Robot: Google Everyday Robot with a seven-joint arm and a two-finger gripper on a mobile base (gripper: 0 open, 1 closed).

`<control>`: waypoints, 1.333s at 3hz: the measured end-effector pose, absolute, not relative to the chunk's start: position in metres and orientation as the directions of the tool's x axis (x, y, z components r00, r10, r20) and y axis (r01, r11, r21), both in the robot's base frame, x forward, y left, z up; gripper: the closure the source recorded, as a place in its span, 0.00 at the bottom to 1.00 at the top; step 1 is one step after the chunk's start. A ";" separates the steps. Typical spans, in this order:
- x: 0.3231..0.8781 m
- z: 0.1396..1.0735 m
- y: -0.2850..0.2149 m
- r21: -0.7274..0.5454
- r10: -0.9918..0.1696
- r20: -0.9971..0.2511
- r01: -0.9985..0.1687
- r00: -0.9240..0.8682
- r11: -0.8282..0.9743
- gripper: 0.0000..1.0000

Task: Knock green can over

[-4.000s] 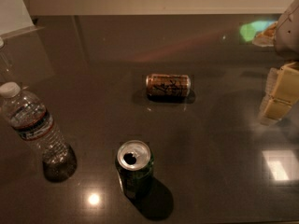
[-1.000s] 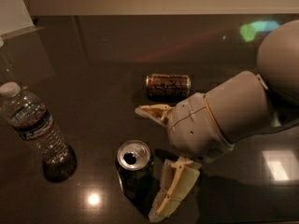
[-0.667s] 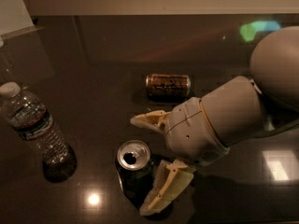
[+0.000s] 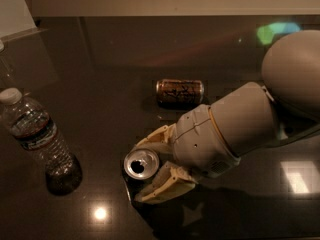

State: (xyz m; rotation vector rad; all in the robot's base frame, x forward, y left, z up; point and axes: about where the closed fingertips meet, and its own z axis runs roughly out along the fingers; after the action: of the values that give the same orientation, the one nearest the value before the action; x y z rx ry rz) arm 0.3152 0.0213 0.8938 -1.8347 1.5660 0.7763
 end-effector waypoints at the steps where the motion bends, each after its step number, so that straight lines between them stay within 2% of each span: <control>1: 0.319 0.903 0.018 -0.066 -0.656 -0.743 -0.990 0.130 -0.121 0.86; 2: 0.336 0.917 0.011 -0.071 -0.714 -0.689 -0.992 0.125 -0.106 1.00; 4: 0.381 0.927 -0.024 -0.098 -0.878 -0.468 -0.994 0.095 -0.055 1.00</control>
Offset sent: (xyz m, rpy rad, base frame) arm 0.0482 -0.0297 0.0360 -0.2402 -0.0226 -0.0744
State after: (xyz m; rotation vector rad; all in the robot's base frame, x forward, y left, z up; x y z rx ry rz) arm 0.3809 -0.0236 0.9272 -1.9886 1.8365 0.3997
